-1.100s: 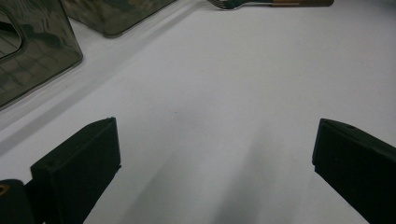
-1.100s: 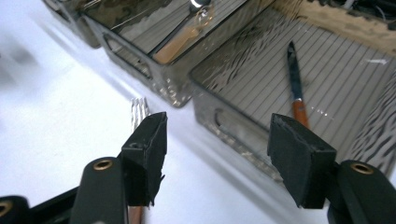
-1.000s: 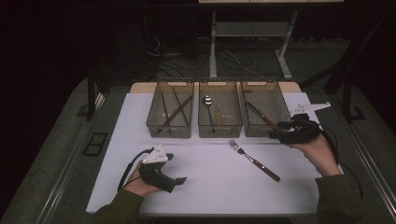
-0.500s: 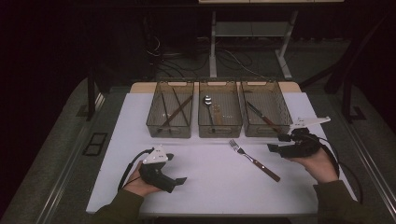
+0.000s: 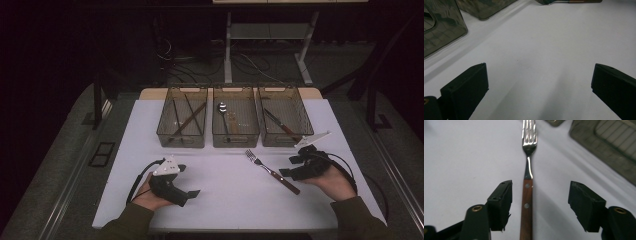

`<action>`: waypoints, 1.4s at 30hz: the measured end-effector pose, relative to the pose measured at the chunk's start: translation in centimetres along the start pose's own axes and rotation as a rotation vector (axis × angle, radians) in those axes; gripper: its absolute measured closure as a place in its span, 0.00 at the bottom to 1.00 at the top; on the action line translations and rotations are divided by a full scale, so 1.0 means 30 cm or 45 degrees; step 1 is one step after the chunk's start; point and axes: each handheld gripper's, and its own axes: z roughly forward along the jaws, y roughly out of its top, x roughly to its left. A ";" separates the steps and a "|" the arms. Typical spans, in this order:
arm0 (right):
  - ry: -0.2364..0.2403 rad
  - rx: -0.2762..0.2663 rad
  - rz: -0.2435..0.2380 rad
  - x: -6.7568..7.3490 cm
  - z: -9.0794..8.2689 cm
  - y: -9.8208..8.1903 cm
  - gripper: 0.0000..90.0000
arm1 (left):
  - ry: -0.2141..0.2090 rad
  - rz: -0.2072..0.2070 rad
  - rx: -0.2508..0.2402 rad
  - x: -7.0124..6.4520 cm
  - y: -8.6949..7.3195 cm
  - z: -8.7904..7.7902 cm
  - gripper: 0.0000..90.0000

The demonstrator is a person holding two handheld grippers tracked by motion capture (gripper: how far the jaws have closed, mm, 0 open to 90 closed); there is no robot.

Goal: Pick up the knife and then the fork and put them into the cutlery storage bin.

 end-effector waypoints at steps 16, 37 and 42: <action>-0.012 0.194 -0.096 0.046 0.074 0.030 0.53 | 0.002 0.002 0.000 -0.001 0.000 0.002 0.01; -0.062 0.394 -0.186 0.079 0.147 0.056 0.77 | -0.005 -0.015 -0.008 -0.003 -0.001 0.006 0.01; -0.072 0.448 -0.227 0.092 0.156 0.073 0.80 | -0.007 -0.015 -0.006 -0.004 -0.001 0.008 0.01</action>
